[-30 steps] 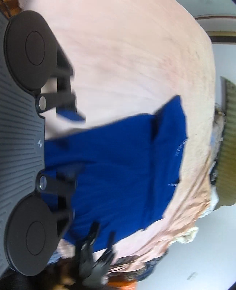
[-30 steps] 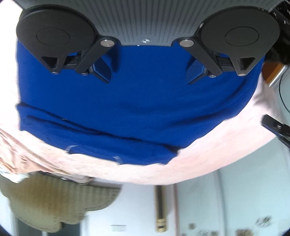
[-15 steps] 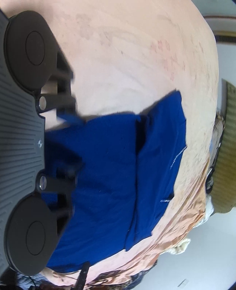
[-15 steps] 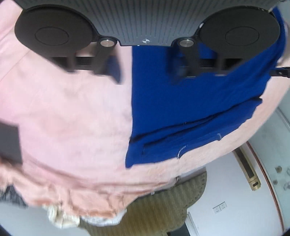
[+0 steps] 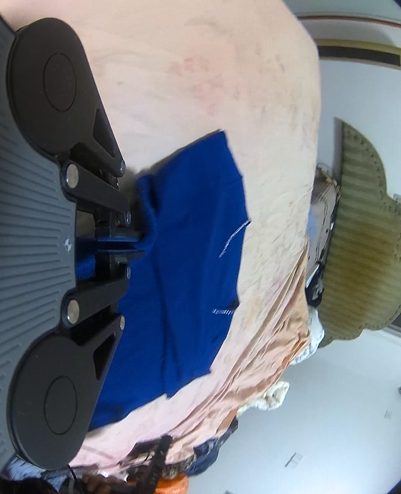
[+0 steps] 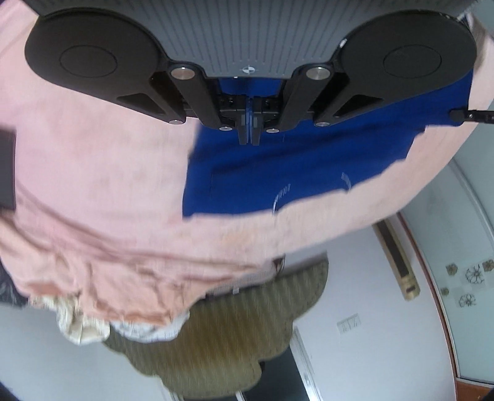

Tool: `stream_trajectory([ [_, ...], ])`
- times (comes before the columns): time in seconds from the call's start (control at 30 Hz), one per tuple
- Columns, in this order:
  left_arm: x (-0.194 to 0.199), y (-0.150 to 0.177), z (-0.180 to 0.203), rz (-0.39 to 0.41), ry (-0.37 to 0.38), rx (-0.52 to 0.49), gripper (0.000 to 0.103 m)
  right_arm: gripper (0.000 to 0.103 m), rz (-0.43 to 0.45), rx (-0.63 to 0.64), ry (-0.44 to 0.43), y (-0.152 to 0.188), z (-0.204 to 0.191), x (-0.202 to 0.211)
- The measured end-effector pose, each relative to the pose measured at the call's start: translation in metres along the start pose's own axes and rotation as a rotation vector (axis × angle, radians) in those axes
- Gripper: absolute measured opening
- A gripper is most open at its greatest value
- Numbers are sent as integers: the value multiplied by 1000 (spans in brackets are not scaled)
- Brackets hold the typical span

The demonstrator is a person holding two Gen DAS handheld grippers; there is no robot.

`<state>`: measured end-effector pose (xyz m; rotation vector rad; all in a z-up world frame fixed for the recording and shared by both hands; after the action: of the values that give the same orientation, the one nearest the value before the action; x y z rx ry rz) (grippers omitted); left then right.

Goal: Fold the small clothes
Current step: 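Grasp the sweater hem with the left gripper while the right gripper grasps the hem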

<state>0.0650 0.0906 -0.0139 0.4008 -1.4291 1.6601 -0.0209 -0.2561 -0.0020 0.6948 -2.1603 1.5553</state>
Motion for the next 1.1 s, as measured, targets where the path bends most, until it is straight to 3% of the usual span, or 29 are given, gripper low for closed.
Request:
stream_trajectory([
  [0.13, -17, -2, -10, -15, -42, 16, 4, 5, -2, 0, 19, -25, 12, -23],
  [0.17, -19, 2, -12, -21, -45, 15, 4, 16, -23, -19, 24, -25, 17, -28],
  [0.2, -19, 5, -12, -22, -46, 11, 4, 16, -50, -43, 21, -21, 21, -33],
  [0.3, -17, 16, -17, -32, -53, -2, 4, 42, -124, -80, -2, 6, 31, -34],
  [0.4, -15, 24, -22, -48, -47, 0, 4, 42, -205, -107, 18, 43, 43, -29],
  [0.5, -12, 28, -22, -58, -24, 5, 4, 40, -261, -137, -67, 78, 36, -21],
  [0.57, -11, 26, -21, -61, -8, 16, 4, 25, -279, -117, -122, 87, 23, -15],
  [0.6, -9, 22, -21, -54, 1, 30, 4, 9, -279, -108, -129, 87, 17, -15],
  [0.77, -6, -4, -23, -27, 56, 117, 4, 8, -159, -109, -163, 46, 4, -16],
  [0.87, -12, -19, -28, 22, -40, 94, 4, 7, -86, -104, -160, 13, 0, -20],
  [0.97, -28, -25, -36, 14, -81, 98, 4, 7, -46, -104, -106, -7, 9, -34],
  [1.07, -48, -20, -46, -36, -122, 86, 6, 9, -68, -87, -13, -9, 25, -57],
  [1.1, -51, -15, -49, -57, -136, 91, 6, 18, -95, -82, 25, -6, 31, -64],
])
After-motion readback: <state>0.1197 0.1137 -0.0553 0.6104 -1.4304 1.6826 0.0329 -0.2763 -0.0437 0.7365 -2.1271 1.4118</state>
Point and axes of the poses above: each gripper's, at about its wrist camera, not at the fingertips, and x roughly against the way its jaws point, z to its right, y to its underside, the point moved 10 cm from there along -x, roughly the way its jaws point, and after that the axes turned 7 degrees about -z, right-handed, at the moved point
